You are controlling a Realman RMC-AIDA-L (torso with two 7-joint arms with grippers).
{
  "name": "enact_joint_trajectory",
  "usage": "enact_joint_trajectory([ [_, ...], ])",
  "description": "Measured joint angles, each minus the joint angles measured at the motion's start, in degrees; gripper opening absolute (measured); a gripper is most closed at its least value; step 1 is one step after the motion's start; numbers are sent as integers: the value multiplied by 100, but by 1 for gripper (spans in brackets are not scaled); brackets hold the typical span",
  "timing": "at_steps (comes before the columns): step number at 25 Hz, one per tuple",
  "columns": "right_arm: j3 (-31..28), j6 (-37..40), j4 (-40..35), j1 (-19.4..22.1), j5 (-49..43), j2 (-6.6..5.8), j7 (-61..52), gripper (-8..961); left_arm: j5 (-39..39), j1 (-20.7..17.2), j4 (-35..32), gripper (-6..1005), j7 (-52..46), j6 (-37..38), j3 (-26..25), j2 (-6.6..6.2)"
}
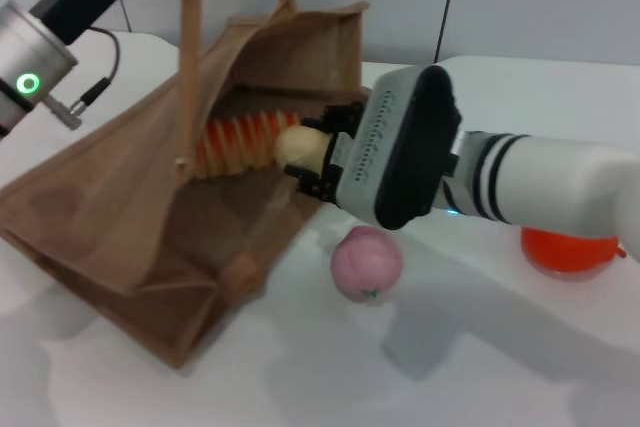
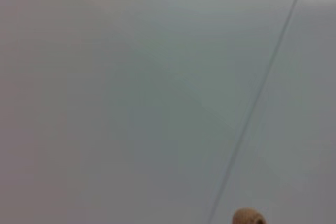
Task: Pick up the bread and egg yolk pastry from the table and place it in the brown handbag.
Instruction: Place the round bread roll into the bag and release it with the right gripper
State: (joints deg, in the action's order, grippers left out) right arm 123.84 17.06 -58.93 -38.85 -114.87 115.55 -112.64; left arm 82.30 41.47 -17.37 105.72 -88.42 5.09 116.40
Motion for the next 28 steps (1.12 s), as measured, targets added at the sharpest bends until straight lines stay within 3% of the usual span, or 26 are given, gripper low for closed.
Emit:
enact_joint_trajectory([
  [15, 90, -383, 530, -698, 252, 29, -58, 544, -5, 323, 92, 234, -360, -687, 603, -12],
  [21, 174, -563, 925, -960, 412, 40, -68, 543, 62, 248, 69, 237, -380, -877, 556, -23],
  [28, 315, -1159, 1073, -928, 417, 54, -82, 541, 354, 9, 40, 240, -426, -939, 519, -56],
])
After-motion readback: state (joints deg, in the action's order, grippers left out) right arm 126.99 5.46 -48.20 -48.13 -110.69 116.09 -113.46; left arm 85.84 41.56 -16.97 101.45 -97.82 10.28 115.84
